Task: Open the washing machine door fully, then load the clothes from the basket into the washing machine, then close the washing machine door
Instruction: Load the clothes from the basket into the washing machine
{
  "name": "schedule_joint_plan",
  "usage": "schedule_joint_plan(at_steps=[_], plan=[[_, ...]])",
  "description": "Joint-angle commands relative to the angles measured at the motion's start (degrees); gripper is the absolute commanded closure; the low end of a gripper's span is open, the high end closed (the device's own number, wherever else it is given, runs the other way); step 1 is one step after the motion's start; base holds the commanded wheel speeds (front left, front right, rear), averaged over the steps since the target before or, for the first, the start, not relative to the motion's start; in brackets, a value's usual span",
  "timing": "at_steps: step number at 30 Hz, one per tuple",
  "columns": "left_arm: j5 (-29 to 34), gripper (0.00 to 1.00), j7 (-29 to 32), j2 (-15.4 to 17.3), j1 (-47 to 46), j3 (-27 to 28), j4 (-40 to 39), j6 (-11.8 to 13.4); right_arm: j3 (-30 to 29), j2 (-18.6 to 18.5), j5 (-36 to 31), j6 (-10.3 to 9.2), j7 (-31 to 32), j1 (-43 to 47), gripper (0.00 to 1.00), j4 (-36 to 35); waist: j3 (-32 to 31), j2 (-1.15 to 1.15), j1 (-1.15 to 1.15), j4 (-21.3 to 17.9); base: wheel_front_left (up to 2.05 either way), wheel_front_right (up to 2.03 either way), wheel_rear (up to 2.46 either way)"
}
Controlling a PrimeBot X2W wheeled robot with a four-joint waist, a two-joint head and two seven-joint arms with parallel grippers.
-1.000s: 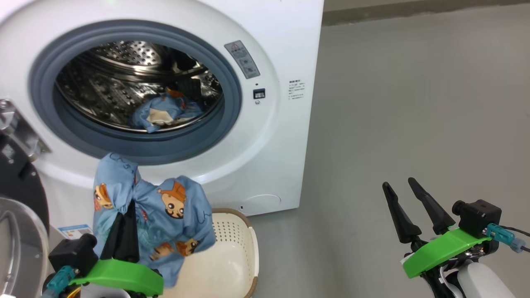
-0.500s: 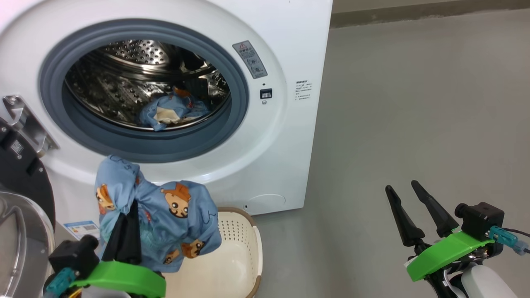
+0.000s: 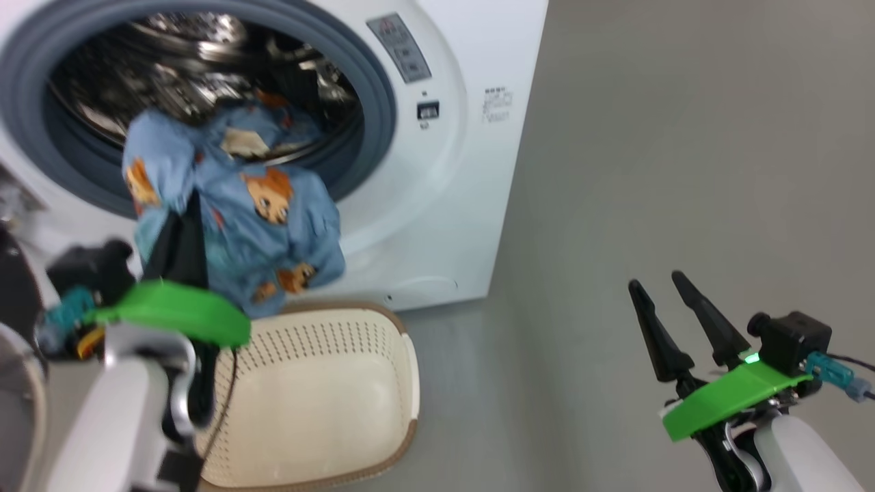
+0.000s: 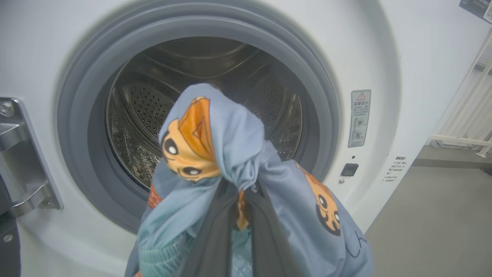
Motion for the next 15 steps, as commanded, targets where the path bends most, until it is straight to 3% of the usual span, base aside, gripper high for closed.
schedule_joint_plan(at_steps=[1,15], plan=[[0.1,1.0,-0.1,1.7,-4.2,2.1,0.5,-0.3,0.9,-0.1,-0.1,0.09,-0.7,-1.6,0.0,-1.7,4.0,0.0,0.0,-2.0,0.0,0.0,0.0],[2.5,1.0,-3.0,3.7,-29.7,1.5,26.5,-2.3,0.7,2.6,0.3,0.09,-0.7,-6.5,0.0,-3.6,17.2,0.0,0.0,-7.2,0.0,0.0,0.0]])
